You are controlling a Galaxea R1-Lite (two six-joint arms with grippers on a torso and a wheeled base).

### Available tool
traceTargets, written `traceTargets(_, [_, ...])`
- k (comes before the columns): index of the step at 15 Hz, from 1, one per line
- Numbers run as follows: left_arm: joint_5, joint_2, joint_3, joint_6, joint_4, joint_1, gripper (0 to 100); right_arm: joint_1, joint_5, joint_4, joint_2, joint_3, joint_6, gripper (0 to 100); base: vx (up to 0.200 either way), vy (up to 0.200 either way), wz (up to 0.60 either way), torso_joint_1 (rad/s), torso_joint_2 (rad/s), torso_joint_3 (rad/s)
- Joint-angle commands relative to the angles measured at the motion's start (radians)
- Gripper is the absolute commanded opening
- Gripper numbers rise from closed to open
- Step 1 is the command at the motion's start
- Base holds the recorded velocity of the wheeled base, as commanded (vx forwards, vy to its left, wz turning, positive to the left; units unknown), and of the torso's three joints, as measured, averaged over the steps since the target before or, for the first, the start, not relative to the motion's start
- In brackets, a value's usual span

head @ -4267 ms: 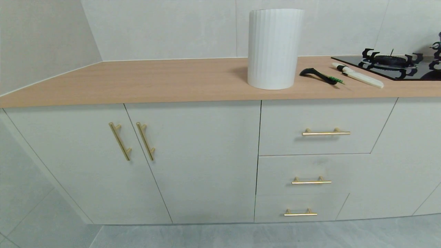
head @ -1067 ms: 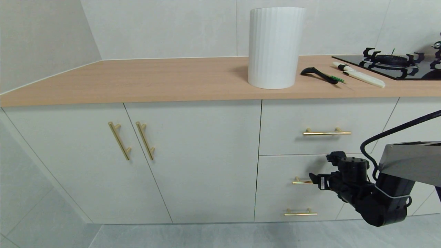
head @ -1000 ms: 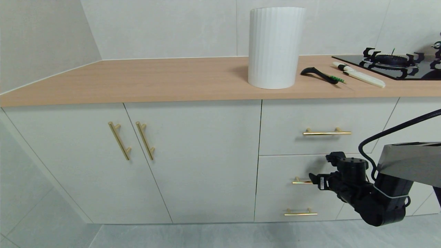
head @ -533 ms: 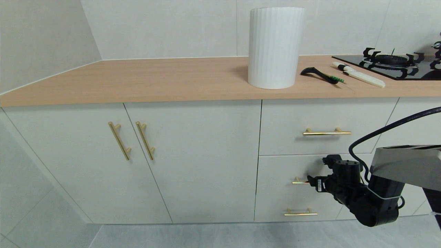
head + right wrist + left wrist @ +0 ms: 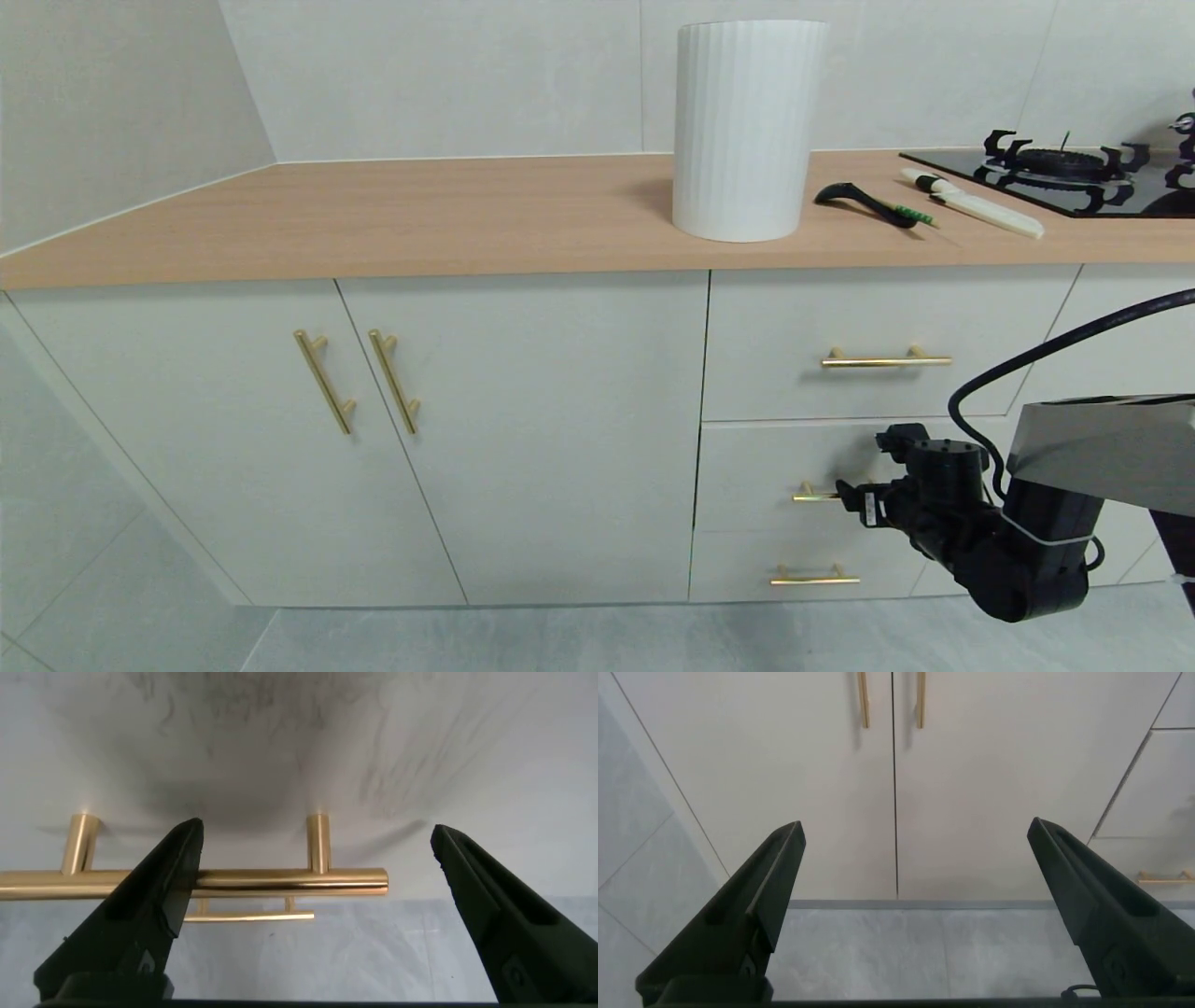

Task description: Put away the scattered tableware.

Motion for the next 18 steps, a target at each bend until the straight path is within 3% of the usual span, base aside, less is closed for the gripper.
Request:
traceTargets(1, [0.0,0.001,0.0,0.0,0.0,0.0,100,0.0,0.0,0.006,-0.004,0.011,-0.003,100,0.0,0.0,0.0,0.0,0.0,0.0])
traceTargets(5, [0.0,0.001,0.0,0.0,0.0,0.0,100,0.0,0.012,0.02,-0.07,0.089,-0.024,100,0.0,0.0,0.0,0.0,0.0,0.0])
traceTargets(6, [0.0,0.001,0.0,0.0,0.0,0.0,100,0.011,0.041,0.098,-0.178,0.146,-0.044,100,0.0,0.0,0.0,0.0,0.0,0.0])
traceTargets(9, [0.0,0.001,0.0,0.0,0.0,0.0,100,0.032,0.168,0.529,-0.603,0.17,-0.05,100,0.0,0.0,0.0,0.0,0.0,0.0])
traceTargets(10, [0.0,0.001,0.0,0.0,0.0,0.0,100,0.039,0.173,0.658,-0.722,0.141,-0.052,100,0.0,0.0,0.0,0.0,0.0,0.0])
traceTargets(11, [0.0,0.001,0.0,0.0,0.0,0.0,100,0.039,0.173,0.658,-0.722,0.141,-0.052,100,0.0,0.0,0.0,0.0,0.0,0.0])
traceTargets(12, [0.0,0.001,0.0,0.0,0.0,0.0,100,0.051,0.173,0.873,-0.909,0.081,-0.049,100,0.0,0.0,0.0,0.0,0.0,0.0])
traceTargets(13, [0.0,0.001,0.0,0.0,0.0,0.0,100,0.051,0.173,0.948,-0.96,0.051,-0.049,100,0.0,0.0,0.0,0.0,0.0,0.0])
traceTargets(18, [0.0,0.001,0.0,0.0,0.0,0.0,100,0.051,0.171,0.966,-0.912,0.02,-0.023,100,0.0,0.0,0.0,0.0,0.0,0.0])
